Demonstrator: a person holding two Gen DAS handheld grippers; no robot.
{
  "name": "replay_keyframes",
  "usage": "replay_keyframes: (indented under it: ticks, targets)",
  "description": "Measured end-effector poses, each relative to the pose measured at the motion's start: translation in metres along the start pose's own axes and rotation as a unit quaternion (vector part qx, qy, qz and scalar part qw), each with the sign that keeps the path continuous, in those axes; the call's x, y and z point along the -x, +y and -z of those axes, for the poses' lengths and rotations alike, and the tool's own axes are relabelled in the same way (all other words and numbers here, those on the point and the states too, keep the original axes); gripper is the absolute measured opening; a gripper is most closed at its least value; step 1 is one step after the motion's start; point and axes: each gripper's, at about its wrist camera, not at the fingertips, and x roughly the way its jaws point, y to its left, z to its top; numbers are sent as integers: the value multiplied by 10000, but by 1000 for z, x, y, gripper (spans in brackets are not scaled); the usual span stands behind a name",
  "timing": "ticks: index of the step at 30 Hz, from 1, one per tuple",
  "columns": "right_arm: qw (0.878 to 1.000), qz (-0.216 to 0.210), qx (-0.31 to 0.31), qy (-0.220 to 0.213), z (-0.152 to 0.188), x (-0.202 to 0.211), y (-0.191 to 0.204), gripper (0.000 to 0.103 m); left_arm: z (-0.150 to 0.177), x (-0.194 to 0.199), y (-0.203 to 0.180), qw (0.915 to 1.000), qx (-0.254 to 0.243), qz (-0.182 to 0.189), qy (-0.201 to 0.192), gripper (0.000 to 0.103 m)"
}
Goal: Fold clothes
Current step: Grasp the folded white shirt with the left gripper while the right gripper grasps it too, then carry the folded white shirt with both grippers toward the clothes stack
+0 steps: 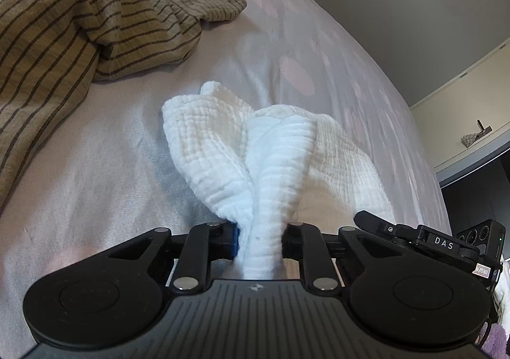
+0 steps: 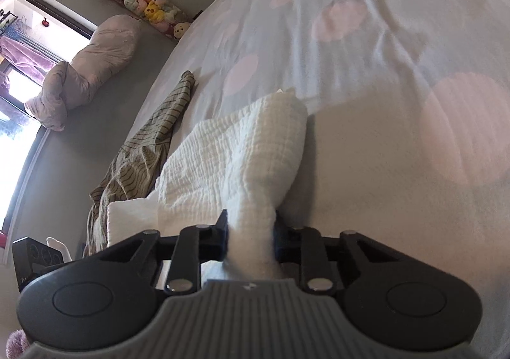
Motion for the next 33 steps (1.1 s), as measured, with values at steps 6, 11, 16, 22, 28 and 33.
replay_keyframes:
  ticks: [6, 11, 16, 22, 28, 33]
  targets:
    - [9977, -126, 501, -429, 2, 32, 32, 22, 2, 33, -29, 9987, -252, 69, -430, 13]
    - [9908, -288, 936, -929, 5, 74, 64, 22, 5, 76, -63, 9947, -531, 111, -871, 13]
    - [9789, -441, 1324, -1492, 8, 134, 91, 21, 2, 115, -113, 9862, -995, 230, -1300, 13]
    - [9592, -473, 1703, -2208, 8, 221, 111, 21, 7, 154, -191, 9681, -1786, 556, -1668, 13]
    - [9384, -223, 1895, -2882, 4, 330, 108, 21, 19, 158, -279, 9454, -2481, 1190, -1748, 13]
    - [9199, 240, 2101, -3302, 5, 429, 96, 21, 34, 144, -361, 9251, -3045, 1665, -1543, 13]
